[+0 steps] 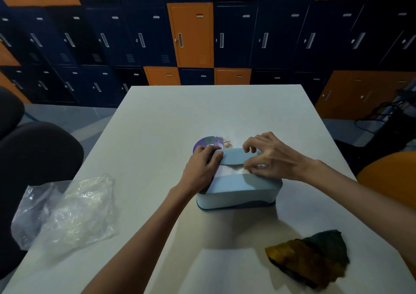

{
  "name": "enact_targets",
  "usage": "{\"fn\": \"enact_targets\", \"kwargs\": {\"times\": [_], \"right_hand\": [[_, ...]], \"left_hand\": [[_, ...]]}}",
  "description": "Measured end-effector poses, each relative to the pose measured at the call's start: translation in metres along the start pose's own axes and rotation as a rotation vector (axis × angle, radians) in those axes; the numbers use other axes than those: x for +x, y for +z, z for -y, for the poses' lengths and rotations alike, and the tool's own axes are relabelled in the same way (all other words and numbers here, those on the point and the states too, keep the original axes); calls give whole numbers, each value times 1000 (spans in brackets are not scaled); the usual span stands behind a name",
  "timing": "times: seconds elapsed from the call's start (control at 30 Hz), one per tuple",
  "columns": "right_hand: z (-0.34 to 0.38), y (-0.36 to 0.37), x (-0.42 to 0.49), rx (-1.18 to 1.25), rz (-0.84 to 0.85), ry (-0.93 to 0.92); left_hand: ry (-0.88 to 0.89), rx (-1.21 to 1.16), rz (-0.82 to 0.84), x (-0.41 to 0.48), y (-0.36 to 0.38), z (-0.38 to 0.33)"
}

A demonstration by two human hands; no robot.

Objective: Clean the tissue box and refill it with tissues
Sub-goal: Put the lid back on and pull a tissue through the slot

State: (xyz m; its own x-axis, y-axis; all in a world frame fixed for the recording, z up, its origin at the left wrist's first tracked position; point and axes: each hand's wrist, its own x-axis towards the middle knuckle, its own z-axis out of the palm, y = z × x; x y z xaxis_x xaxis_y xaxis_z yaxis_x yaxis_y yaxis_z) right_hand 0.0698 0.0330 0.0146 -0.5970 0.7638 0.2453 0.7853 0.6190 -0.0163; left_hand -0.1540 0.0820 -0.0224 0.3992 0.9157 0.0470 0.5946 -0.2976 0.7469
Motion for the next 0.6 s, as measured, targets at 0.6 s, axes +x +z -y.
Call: {"fn": "enact_targets", "kwargs": {"times": [0.6], "right_hand": [[17,11,-4,413,-107,417]], "left_hand": [[378,470,-26,-8,2,-36]]}}
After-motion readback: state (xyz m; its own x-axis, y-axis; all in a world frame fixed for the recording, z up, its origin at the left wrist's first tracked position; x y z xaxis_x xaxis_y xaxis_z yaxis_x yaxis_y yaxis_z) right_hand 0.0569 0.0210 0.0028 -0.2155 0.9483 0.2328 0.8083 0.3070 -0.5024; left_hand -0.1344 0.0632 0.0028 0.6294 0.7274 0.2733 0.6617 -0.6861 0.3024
